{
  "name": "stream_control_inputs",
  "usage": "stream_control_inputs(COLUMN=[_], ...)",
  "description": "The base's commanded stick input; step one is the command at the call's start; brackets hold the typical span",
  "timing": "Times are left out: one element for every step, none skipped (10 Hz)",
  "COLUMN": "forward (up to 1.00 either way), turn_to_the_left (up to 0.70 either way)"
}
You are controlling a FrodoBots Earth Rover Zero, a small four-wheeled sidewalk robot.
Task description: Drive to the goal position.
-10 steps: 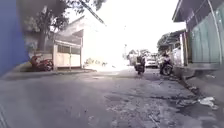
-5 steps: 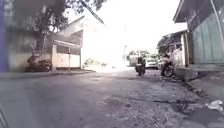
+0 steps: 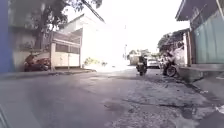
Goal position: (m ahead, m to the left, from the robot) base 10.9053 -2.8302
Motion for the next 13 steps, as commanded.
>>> stream_control_inputs(forward=[0.63, 0.63, 0.63, 0.63, 0.63, 0.64, 0.65, 0.65, 0.66, 0.78, 0.78, 0.78, 0.78], turn_to_the_left=[-0.02, -0.19, -0.21, -0.05, -0.01, -0.01, -0.01, -0.01, -0.01, -0.01, -0.01, -0.01, -0.01])
